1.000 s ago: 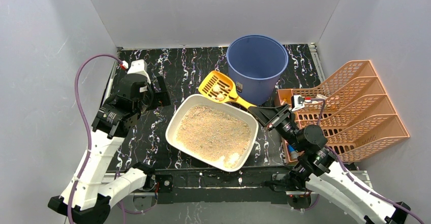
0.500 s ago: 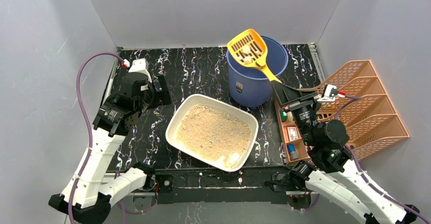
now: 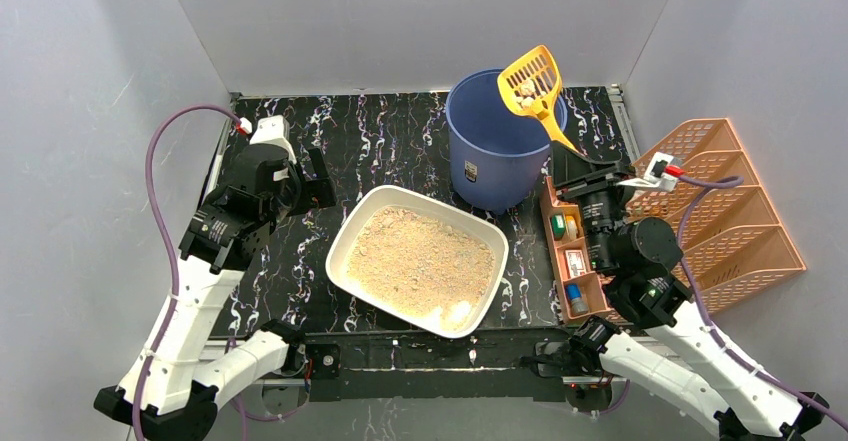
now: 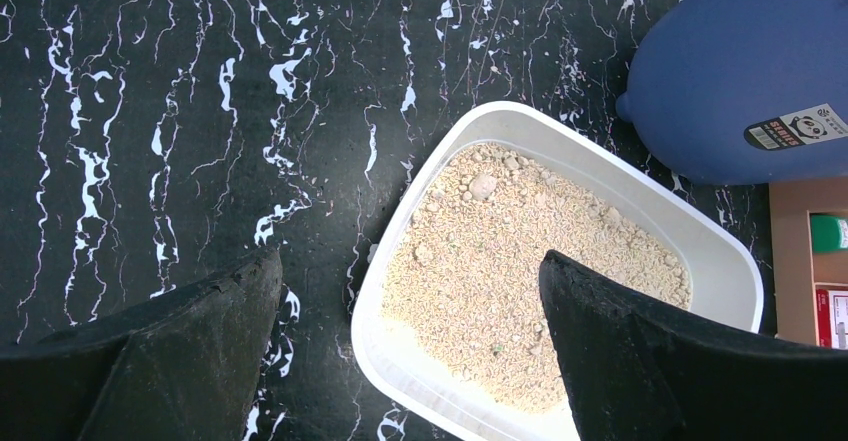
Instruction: Clean the litter box
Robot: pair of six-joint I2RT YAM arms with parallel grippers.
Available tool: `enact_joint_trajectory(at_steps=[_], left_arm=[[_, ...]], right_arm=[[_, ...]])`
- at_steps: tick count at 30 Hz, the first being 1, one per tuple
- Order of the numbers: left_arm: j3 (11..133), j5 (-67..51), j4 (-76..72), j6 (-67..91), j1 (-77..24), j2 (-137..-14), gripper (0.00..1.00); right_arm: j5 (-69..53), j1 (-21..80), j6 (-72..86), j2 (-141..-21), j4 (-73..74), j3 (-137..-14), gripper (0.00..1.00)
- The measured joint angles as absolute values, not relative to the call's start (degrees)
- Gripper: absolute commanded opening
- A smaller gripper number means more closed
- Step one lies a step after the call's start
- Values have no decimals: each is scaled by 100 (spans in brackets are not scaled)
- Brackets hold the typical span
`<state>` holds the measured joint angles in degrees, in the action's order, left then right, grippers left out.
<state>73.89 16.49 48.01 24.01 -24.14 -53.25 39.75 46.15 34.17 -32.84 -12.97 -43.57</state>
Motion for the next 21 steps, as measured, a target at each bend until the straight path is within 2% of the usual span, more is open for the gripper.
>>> enact_joint_trajectory(at_steps=[7, 12, 21], left_arm=[[7389, 1651, 4803, 2397, -2414, -5304, 98], [7387, 1651, 4805, 2381, -2414, -5295, 98], [7255, 1649, 4810, 2390, -2414, -5166, 98]], right_arm=[[3918, 4615, 1302, -3546, -1297, -4447, 1], [3336, 4615, -545, -3800, -1197, -4558, 1], [2222, 4615, -3782, -4418, 34, -5282, 1]])
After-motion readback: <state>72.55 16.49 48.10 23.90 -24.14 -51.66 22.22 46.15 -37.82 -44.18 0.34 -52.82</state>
